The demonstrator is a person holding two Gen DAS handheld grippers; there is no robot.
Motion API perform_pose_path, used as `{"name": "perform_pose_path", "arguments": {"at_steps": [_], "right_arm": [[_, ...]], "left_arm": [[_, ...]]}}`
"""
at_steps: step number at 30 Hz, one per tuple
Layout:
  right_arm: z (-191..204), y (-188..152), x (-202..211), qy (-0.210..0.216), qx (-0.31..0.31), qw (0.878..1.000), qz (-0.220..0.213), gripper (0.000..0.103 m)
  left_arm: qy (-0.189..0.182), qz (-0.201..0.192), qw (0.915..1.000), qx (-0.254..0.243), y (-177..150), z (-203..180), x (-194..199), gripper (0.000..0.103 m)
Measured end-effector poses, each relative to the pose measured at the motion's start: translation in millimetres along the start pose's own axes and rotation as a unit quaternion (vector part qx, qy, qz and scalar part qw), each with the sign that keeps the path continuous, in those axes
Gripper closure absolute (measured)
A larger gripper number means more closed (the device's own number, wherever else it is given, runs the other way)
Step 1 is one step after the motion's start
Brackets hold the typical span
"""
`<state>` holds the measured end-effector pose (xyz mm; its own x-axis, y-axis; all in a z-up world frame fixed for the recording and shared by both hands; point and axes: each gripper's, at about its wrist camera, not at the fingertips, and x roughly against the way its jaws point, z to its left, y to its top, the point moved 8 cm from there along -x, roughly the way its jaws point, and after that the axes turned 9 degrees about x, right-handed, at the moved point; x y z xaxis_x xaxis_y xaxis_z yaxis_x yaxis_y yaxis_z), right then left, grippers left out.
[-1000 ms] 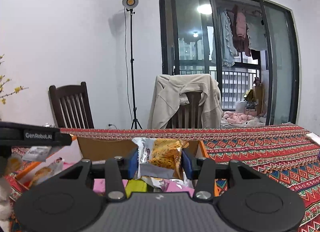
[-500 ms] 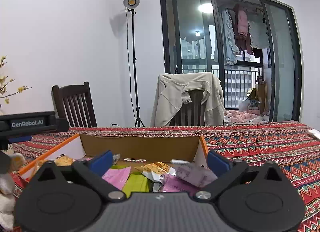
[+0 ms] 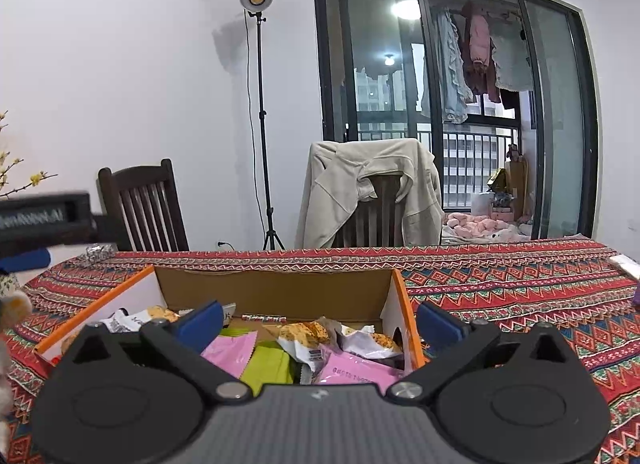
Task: Organize snacks
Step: 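Open both grippers to drop the cracker packets into the box, then move both grippers back to the white packets on the table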
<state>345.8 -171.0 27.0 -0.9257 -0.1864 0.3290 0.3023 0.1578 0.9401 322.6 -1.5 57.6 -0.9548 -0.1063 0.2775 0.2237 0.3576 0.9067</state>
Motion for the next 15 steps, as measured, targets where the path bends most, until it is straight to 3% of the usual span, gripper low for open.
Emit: {"name": "perform_pose_path", "arguments": {"at_steps": [7, 15], "right_arm": [[8, 11, 28, -0.001, 0.019, 1.0, 0.002, 0.0], [14, -4, 74, 0.004, 0.03, 0.999, 0.012, 0.0]], "left_arm": [[-0.002, 0.008, 0.9999, -0.008, 4, 5, 29, 0.0], [0.003, 0.032, 0.9994, -0.013, -15, 28, 62, 0.0]]}}
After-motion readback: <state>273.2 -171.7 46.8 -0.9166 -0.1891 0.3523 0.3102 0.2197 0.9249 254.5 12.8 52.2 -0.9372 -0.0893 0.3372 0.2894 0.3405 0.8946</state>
